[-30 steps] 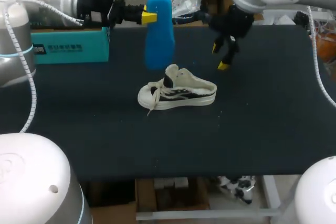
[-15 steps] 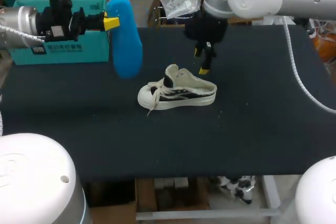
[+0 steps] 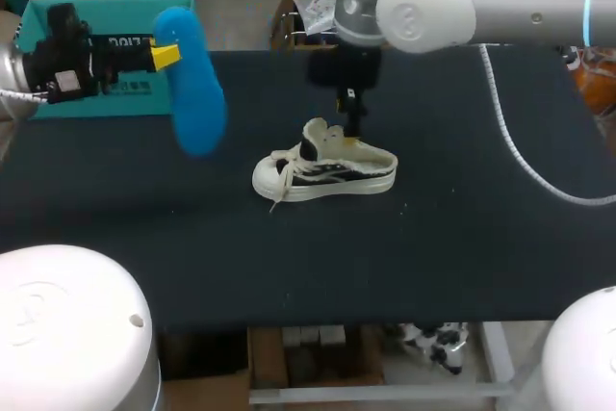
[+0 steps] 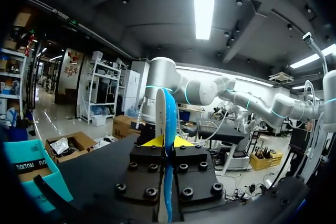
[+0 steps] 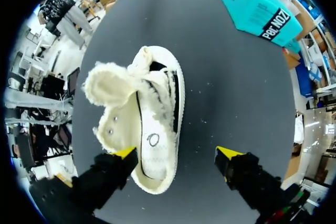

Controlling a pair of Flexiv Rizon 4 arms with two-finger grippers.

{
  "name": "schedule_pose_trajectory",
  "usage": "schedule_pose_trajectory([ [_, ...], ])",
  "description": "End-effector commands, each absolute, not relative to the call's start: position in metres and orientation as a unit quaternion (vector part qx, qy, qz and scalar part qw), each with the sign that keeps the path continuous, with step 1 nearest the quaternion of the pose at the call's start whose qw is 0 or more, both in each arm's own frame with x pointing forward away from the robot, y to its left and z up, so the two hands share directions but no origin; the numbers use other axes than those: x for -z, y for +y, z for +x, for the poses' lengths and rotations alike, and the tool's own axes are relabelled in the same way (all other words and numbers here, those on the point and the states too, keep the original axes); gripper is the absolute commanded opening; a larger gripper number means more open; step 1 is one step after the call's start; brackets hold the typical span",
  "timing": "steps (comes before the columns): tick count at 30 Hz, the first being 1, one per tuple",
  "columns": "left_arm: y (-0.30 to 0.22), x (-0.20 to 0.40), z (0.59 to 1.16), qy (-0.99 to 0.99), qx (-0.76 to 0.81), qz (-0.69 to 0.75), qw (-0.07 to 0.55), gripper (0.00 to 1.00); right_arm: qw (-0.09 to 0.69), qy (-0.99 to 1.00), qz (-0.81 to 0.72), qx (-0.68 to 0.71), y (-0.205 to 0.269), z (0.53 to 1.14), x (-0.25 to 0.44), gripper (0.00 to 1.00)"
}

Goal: Open the shoe tongue, take the insole out of the shoe, put the insole back into the shoe, and pack the shoe into the shoebox

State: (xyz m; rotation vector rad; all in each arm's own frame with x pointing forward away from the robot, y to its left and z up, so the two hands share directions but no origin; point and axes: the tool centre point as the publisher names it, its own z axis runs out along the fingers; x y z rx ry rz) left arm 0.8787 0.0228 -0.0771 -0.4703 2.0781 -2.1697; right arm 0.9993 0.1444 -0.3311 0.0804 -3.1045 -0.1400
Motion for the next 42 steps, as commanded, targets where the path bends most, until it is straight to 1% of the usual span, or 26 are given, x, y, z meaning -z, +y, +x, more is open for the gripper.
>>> schedule_pose_trajectory([
  [1, 0.033, 0.081, 0.870, 0.674, 0.702, -0.206, 0.100, 0.00, 0.020, -0.999, 0.022, 0.015, 0.152, 1.002, 0.338, 1.00],
  [4, 0.037, 0.085, 0.870, 0.672, 0.702, -0.210, 0.101, 0.00, 0.022, -1.000, 0.016, 0.010, 0.155, 1.001, 0.342, 1.00],
  [5, 0.037, 0.086, 0.870, 0.672, 0.703, -0.211, 0.099, 0.00, 0.022, -1.000, 0.013, 0.008, 0.156, 1.001, 0.344, 0.84],
  [7, 0.039, 0.088, 0.870, 0.671, 0.703, -0.212, 0.098, 0.00, 0.021, -1.000, 0.011, 0.006, 0.158, 1.001, 0.345, 0.45],
  [8, 0.040, 0.089, 0.871, 0.671, 0.704, -0.213, 0.097, 0.00, 0.021, -1.000, 0.008, 0.005, 0.158, 1.000, 0.346, 0.31],
  [9, 0.040, 0.089, 0.871, 0.671, 0.704, -0.213, 0.097, 0.00, 0.021, -1.000, 0.006, 0.004, 0.158, 1.000, 0.347, 0.11],
  [10, 0.041, 0.090, 0.871, 0.671, 0.704, -0.213, 0.097, 0.00, 0.021, -1.000, 0.006, 0.004, 0.158, 1.000, 0.349, 0.00],
  [19, 0.041, 0.092, 0.875, 0.673, 0.704, -0.208, 0.092, 0.00, 0.021, -1.000, -0.013, 0.002, 0.158, 0.991, 0.356, 0.00],
  [27, 0.030, 0.088, 0.881, 0.677, 0.707, -0.187, 0.080, 0.00, 0.010, -0.999, -0.050, -0.003, 0.156, 0.981, 0.345, 0.00],
  [34, 0.006, 0.086, 0.891, 0.684, 0.715, -0.138, 0.050, 0.00, 0.015, -0.989, -0.144, 0.022, 0.146, 0.974, 0.332, 0.00],
  [42, -0.025, 0.070, 0.915, 0.682, 0.729, -0.052, 0.007, 0.00, 0.031, -0.954, -0.289, 0.076, 0.136, 0.966, 0.314, 0.00],
])
